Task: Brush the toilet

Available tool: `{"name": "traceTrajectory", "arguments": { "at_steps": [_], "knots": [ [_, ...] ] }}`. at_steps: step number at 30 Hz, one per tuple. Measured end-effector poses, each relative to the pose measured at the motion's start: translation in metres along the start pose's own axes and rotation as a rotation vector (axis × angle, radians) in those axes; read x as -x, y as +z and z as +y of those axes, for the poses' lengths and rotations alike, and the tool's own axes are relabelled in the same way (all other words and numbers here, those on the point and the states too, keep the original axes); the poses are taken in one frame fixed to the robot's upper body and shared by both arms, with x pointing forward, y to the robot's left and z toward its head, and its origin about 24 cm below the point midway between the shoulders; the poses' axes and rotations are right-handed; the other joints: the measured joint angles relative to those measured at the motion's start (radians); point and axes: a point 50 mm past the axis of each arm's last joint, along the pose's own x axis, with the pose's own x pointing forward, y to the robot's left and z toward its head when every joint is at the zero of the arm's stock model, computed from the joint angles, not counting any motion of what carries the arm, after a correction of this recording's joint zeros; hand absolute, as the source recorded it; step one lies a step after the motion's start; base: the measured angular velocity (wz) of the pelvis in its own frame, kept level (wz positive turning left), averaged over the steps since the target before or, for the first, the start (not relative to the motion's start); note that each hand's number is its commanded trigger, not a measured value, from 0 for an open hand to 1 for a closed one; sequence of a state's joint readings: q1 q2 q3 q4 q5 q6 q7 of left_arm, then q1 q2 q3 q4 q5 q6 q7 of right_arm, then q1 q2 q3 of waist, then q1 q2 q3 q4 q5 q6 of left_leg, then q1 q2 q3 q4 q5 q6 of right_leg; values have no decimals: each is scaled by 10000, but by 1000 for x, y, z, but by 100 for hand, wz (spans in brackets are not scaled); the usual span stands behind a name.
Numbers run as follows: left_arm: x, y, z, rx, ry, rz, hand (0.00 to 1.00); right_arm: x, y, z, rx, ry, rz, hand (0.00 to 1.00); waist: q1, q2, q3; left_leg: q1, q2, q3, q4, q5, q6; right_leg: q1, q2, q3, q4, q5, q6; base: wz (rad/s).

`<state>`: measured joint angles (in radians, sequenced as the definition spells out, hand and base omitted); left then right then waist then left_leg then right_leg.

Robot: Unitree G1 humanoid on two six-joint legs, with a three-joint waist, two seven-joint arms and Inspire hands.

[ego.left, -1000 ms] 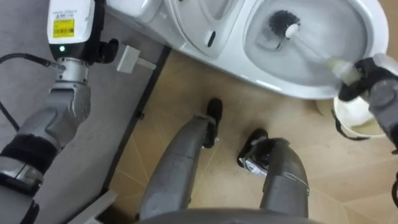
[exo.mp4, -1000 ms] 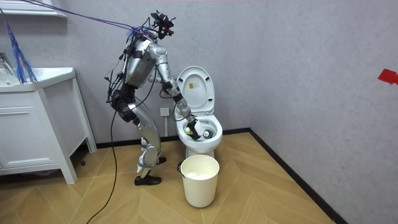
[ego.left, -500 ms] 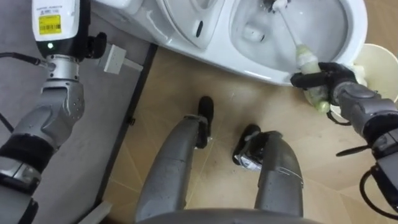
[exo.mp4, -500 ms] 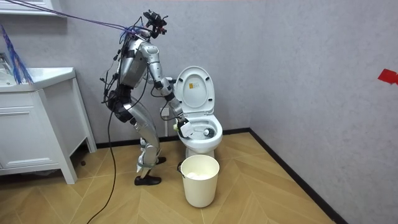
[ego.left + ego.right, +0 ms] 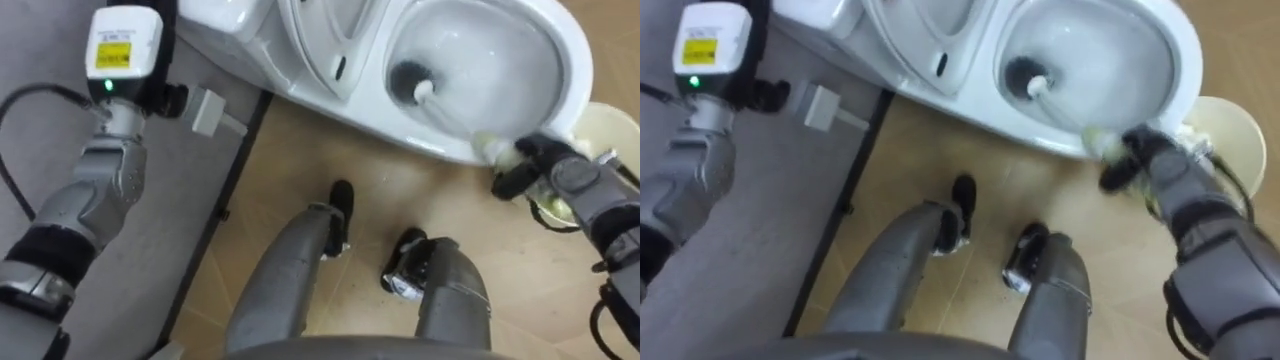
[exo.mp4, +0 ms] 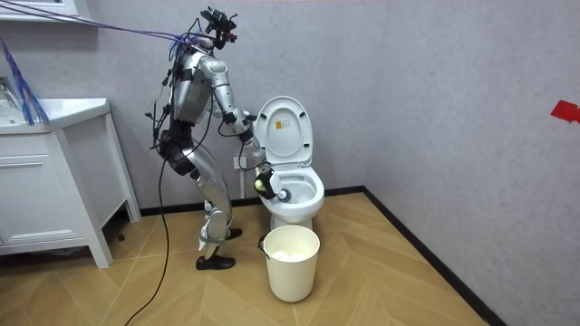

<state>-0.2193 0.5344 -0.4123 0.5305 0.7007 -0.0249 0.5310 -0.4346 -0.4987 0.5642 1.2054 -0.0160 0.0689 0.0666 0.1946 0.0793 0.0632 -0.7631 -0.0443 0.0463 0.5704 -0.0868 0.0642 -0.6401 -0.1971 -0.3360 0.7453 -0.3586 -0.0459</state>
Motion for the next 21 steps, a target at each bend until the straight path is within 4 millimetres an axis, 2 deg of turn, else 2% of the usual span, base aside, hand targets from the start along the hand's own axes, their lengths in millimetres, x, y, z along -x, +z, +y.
{"name": "traceTrajectory", "arguments": {
  "at_steps": [1, 3, 5, 7, 8, 10, 11, 13, 16, 21],
  "knots": [
    [8, -4, -5, -10, -245, 149, 0, 1, -10, 7, 139, 153, 132, 100, -29, -23, -51, 190, -16, 0, -72, -27, -28, 205, 45, 4, -95, -2, -2, 4],
    [21, -10, -14, 11, -705, 429, 0, 3, -24, 18, 37, 393, 327, 100, -200, -16, -86, 597, -25, 19, -286, -35, -53, 686, 83, -111, -390, -6, -2, 9],
    [33, -14, -24, 179, -1177, 814, 0, 6, -42, 31, -213, 722, 700, 100, -300, -108, -192, 1128, -32, -7, -598, -50, -85, 1199, 73, -159, -684, -29, 30, 8],
    [59, -23, -39, 430, -1898, 1538, 0, 13, -69, 53, -906, 1229, 1302, 100, -552, -252, -387, 1836, -81, -94, -1002, -64, -142, 2040, 125, -393, -1227, -33, 55, 13],
    [65, -25, -43, 509, -2077, 1744, 0, 15, -76, 60, -1146, 1379, 1477, 100, -602, -309, -403, 2078, -67, -97, -1097, -79, -161, 2309, 189, -389, -1404, -18, 84, 7],
    [93, -34, -55, 601, -2878, 2516, 0, 25, -96, 89, -2176, 1909, 2025, 100, -861, -635, -563, 2970, -20, -67, -1435, -120, -220, 3382, 448, -370, -2198, 59, 184, 2],
    [100, -37, -59, 651, -3099, 2747, 0, 29, -102, 96, -2417, 2024, 2157, 100, -921, -721, -579, 3207, -16, -66, -1519, -131, -237, 3649, 486, -403, -2374, 71, 194, 12],
    [126, -42, -70, 989, -3791, 3581, 0, 43, -125, 118, -3342, 2300, 2800, 100, -1148, -913, -648, 3871, 43, -77, -1707, -194, -293, 4573, 677, -615, -3146, 204, 229, 12],
    [147, -41, -78, 1461, -4196, 4237, 0, 55, -143, 130, -3777, 2300, 3199, 100, -1300, -923, -635, 4521, 161, -64, -1998, -387, -361, 5297, 933, -587, -3789, 365, 244, -5],
    [186, -40, -94, 2119, -4889, 5692, 0, 64, -149, 150, -4135, 2507, 3450, 100, -1343, -1012, -581, 5670, 137, 106, -2547, -454, -416, 6277, 969, -338, -4255, 387, 297, -17]
  ]
}}
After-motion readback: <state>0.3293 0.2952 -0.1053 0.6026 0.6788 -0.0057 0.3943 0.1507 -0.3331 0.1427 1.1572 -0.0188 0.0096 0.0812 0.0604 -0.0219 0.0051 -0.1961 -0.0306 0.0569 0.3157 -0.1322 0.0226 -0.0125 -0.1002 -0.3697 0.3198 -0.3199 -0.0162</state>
